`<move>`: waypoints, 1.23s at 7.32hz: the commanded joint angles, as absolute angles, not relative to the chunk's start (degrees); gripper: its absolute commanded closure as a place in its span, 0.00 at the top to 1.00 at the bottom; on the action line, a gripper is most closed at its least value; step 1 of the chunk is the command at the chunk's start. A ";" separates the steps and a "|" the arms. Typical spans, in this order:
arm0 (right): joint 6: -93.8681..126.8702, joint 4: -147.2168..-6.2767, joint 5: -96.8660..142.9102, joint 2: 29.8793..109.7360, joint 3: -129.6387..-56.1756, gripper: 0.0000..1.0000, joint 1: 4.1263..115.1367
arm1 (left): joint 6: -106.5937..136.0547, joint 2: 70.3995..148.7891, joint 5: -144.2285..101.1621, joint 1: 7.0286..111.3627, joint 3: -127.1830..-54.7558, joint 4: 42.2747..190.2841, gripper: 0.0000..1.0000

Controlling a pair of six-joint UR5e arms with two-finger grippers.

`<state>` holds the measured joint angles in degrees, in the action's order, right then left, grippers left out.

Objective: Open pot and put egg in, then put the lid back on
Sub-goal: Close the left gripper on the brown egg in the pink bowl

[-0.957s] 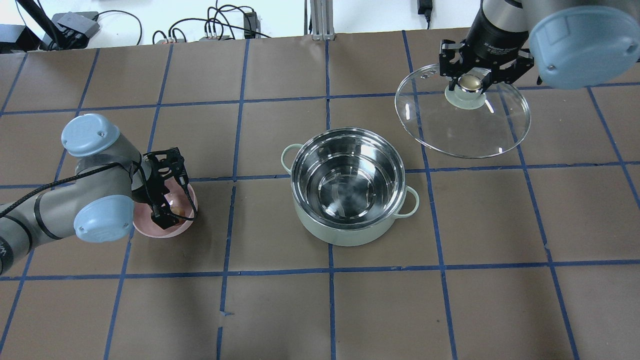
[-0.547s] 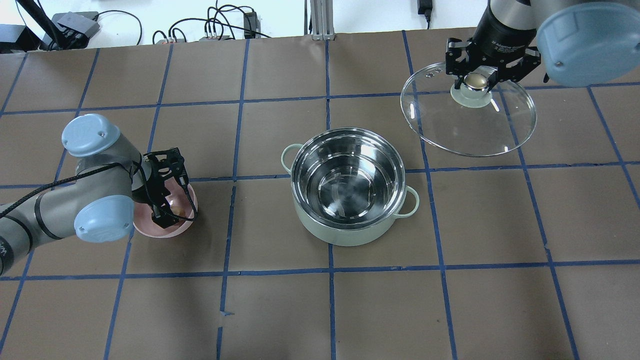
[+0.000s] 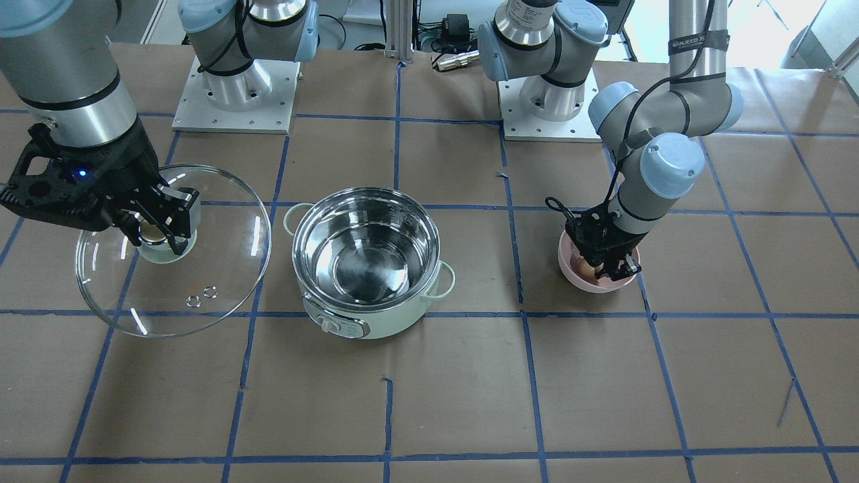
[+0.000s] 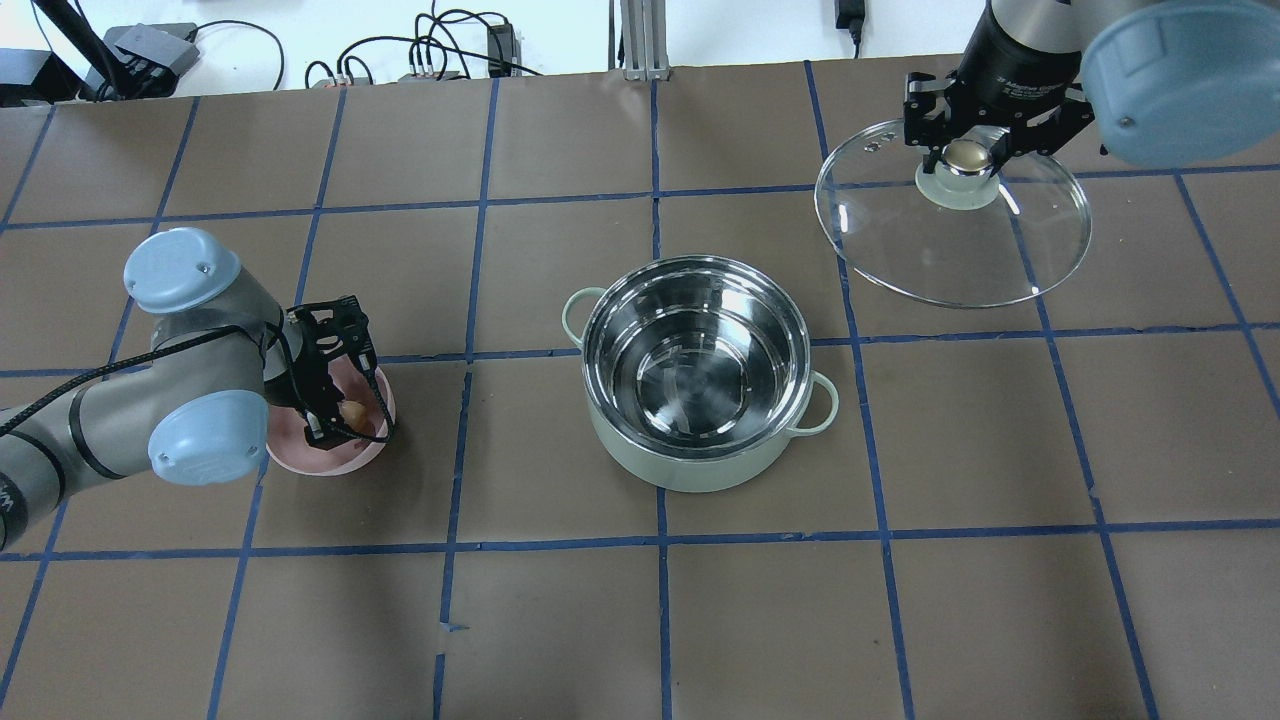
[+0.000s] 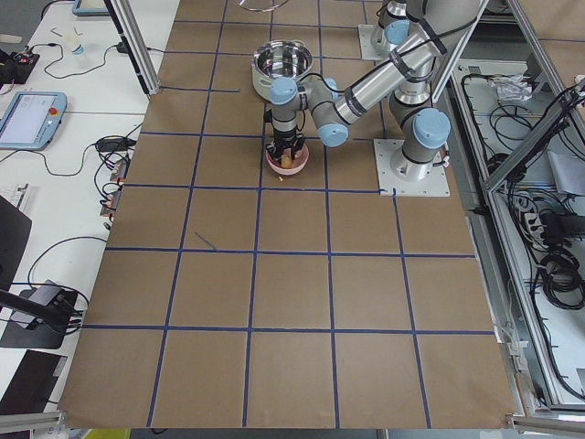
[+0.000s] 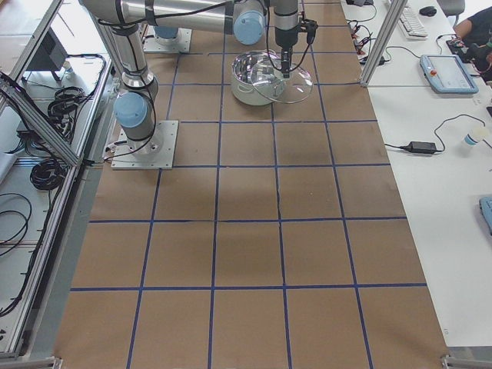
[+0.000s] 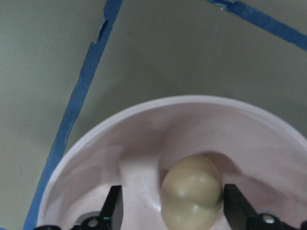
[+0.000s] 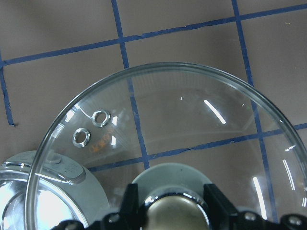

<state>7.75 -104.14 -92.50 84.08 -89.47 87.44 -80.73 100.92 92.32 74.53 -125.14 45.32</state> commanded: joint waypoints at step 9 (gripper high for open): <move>7.65 -103.98 -92.11 84.90 -89.91 0.36 86.84 | -74.47 97.31 92.37 74.71 -122.88 49.38 0.18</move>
<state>7.63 -104.18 -92.10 84.76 -89.92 86.96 -76.99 98.72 92.44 74.64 -123.87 47.84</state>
